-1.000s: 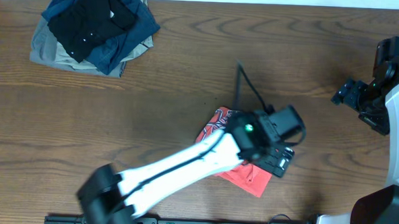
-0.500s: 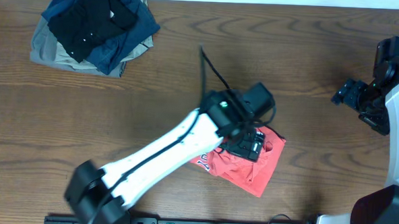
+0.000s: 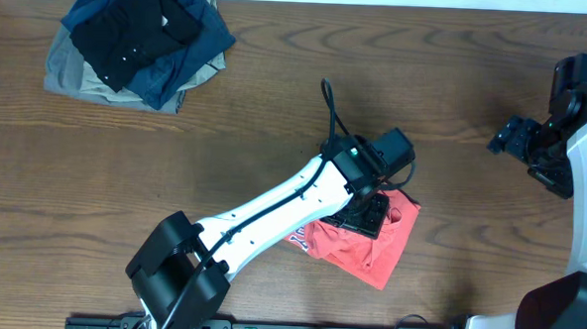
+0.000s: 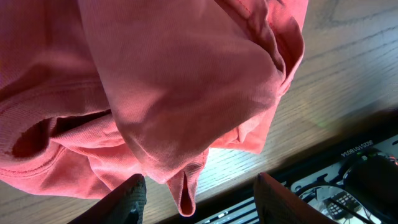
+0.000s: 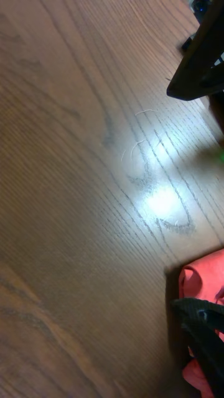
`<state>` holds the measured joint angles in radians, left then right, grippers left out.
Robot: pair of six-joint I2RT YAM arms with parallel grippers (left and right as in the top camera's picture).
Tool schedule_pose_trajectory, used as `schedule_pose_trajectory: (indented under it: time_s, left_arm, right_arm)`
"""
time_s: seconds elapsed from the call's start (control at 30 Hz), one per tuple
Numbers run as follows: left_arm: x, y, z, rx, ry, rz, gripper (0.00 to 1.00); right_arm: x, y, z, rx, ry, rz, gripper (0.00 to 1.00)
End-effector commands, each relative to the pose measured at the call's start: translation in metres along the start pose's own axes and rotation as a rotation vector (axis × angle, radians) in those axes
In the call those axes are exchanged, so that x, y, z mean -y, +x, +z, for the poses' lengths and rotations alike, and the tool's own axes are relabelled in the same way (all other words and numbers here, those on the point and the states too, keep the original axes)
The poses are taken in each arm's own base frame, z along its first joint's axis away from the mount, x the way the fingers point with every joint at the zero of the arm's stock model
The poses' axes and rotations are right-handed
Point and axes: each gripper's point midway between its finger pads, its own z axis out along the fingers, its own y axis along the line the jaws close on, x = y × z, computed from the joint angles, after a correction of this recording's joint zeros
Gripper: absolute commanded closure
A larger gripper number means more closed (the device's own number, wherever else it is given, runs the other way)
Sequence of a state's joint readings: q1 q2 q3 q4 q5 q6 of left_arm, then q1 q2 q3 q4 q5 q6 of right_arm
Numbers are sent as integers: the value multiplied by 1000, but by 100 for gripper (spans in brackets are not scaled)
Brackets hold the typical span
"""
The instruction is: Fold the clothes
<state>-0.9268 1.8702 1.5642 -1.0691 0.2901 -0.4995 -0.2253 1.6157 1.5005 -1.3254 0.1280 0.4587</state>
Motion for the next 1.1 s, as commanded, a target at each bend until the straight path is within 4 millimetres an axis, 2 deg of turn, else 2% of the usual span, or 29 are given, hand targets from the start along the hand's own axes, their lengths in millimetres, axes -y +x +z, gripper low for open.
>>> schedule_pose_trajectory:
  time_s: [0.0, 0.33, 0.47, 0.67, 0.8, 1.07]
  left_arm:
    - [0, 3, 7, -26, 0, -1, 43]
    - [-8, 2, 35, -90, -38, 50, 43]
    - [-12, -7, 35, -46, -63, 66, 44]
    - [-5, -19, 28, 11, -49, 86, 61]
    - [2, -29, 27, 51, -25, 96, 93]
    - [17, -49, 24, 137, 29, 119, 94]
  right_arm:
    - [0, -2, -3, 13, 5, -13, 1]
    - [0, -2, -3, 13, 5, -13, 1]
    - [0, -2, -3, 13, 5, -13, 1]
    - [0, -2, -3, 13, 5, -13, 1]
    - [0, -2, -3, 13, 5, -13, 1]
    - [0, -2, -3, 13, 5, -13, 1]
